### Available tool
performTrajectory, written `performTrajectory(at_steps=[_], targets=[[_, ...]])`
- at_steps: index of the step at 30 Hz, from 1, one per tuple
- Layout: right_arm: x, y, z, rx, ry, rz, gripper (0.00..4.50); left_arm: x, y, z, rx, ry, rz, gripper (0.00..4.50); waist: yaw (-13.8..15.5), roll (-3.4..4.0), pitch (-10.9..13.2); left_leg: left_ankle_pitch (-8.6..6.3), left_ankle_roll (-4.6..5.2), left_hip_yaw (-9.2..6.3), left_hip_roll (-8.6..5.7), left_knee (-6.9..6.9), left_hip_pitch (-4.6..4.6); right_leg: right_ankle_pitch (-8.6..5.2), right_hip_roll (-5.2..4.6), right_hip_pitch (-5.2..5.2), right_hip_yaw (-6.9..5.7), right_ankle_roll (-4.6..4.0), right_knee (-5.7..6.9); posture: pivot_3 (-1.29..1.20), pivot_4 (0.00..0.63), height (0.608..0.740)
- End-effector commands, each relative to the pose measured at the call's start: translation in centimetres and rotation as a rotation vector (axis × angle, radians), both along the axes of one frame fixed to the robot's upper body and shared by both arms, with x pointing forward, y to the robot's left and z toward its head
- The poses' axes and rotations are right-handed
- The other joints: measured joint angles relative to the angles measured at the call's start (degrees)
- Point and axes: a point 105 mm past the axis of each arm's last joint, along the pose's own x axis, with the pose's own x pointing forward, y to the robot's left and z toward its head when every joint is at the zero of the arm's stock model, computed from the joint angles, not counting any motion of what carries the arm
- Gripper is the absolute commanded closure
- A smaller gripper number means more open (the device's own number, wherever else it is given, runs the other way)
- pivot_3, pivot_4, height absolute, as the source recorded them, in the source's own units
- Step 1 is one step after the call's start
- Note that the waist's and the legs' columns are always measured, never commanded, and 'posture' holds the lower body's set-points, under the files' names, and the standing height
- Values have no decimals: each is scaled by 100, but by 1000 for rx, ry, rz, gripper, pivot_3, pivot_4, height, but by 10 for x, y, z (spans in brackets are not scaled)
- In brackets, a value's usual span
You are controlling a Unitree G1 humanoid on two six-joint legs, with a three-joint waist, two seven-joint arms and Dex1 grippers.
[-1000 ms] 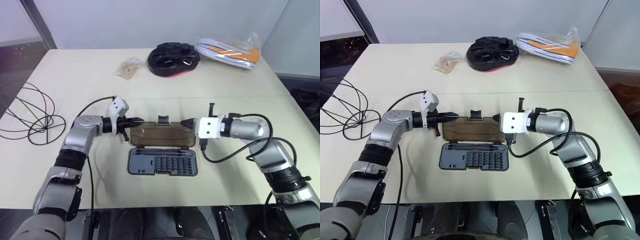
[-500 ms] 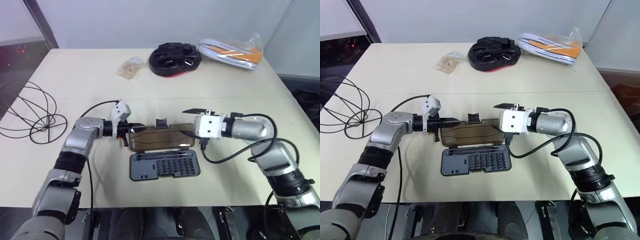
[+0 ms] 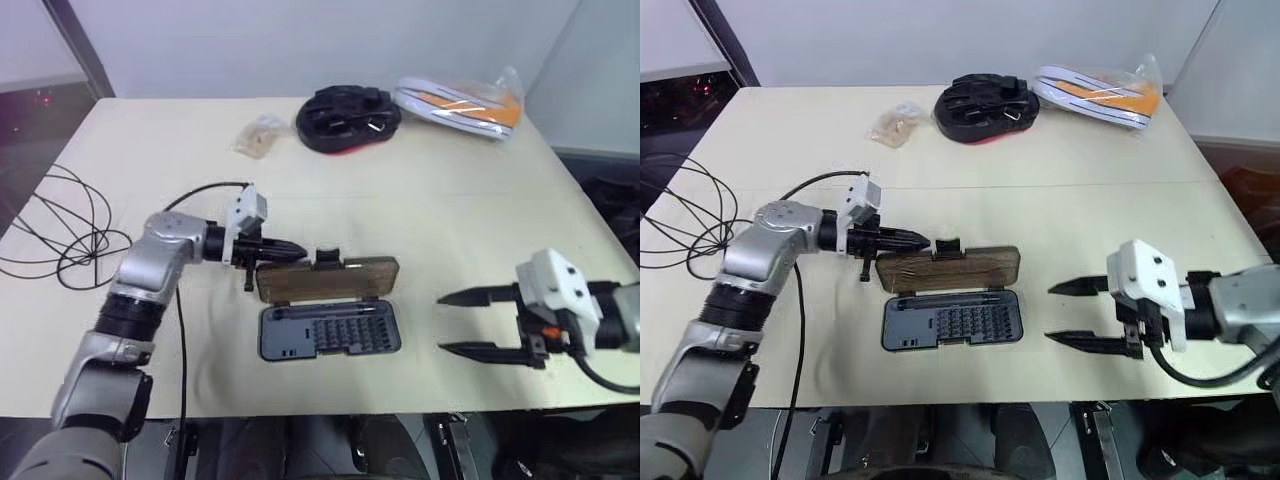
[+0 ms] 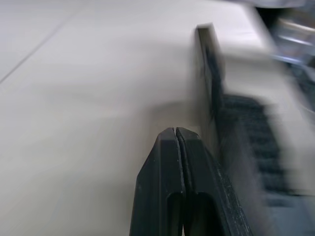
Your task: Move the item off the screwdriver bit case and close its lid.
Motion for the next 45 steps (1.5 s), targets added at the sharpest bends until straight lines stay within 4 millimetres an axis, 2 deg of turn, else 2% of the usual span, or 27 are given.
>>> performTrajectory(at_steps=[1,3,5,7,9,10,13,17,22,24,28,33,36,42,44,45], targets=[[-4,4,-6,-13,-46,-19,1581,-35,1,-3,92,5,-165,4500,7,0,0,0,0,0,2,0,1,0,3,1,0,0,0,0,150,740],[-10,8,-15,-18,-41,-17,1581,-37,12,-10,165,-23,-187,4500,27,0,0,0,0,-1,1,0,1,-1,3,2,0,0,0,0,150,740],[-14,13,-20,-20,-42,-15,1581,-28,20,-13,200,-61,-154,4500,47,-1,1,0,0,-1,0,1,1,-1,3,3,-1,0,-2,0,150,740],[-15,16,-25,-24,-53,-22,1581,-6,25,-10,203,-120,-86,4500,66,-1,1,0,0,-2,-2,5,1,-2,1,11,-2,2,-7,0,150,740],[-13,21,-32,-36,-67,-38,1581,29,21,4,164,-215,36,4500,119,-7,3,1,0,-9,-6,12,2,-4,2,27,-10,2,-24,0,150,740],[-13,22,-35,-40,-69,-43,1581,40,19,9,149,-239,75,4500,155,-9,3,1,0,-8,-9,15,3,-4,3,32,-11,2,-31,0,150,740],[-21,36,-46,-33,-67,-15,2434,47,5,16,138,-284,3,4500,163,-12,3,-1,4,-6,-15,16,1,-3,1,34,-9,10,-40,0,150,740],[-17,50,-61,-58,-113,-12,4414,43,-9,-5,252,-296,-151,4500,131,-10,2,-8,16,-5,-18,10,0,-2,1,27,-9,16,-38,0,150,740],[-7,79,-75,-37,-139,8,4414,39,-22,-36,374,-309,-311,4500,58,-12,3,-8,15,-6,-17,10,-3,-2,6,22,-8,15,-34,0,150,740],[4,84,-80,-54,-171,-20,4414,41,-34,-42,384,-330,-331,4500,49,-14,3,-8,15,-7,-19,11,-7,-2,5,20,-8,15,-34,0,150,740],[11,97,-83,-45,-170,-8,4414,41,-54,-49,370,-344,-354,4500,49,-15,3,-8,16,-10,-23,14,-10,-2,-1,20,-8,16,-34,0,150,740],[18,99,-97,-115,-148,-7,4414,34,-60,-57,367,-340,-399,4500,23,-14,2,-8,16,-10,-20,12,-10,-2,4,13,-8,16,-29,0,150,740],[9,99,-102,-130,-120,33,4414,32,-61,-58,362,-338,-408,4500,27,-13,1,-8,16,-12,-19,12,-6,-2,7,15,-9,15,-25,0,150,740],[11,98,-102,-150,-162,45,4414,31,-62,-60,359,-328,-410,4500,35,-14,-1,-8,16,-13,-20,12,-2,-2,5,22,-9,16,-26,0,150,740],[11,100,-95,-110,-166,25,4414,31,-62,-61,357,-329,-405,4500,36,-14,-1,-8,16,-13,-20,12,-2,-2,5,22,-9,16,-26,0,150,740],[4,101,-94,-108,-158,62,4414,31,-62,-60,354,-328,-404,4500,36,-14,-1,-8,16,-13,-20,12,-2,-2,5,22,-9,16,-26,0,150,740]])
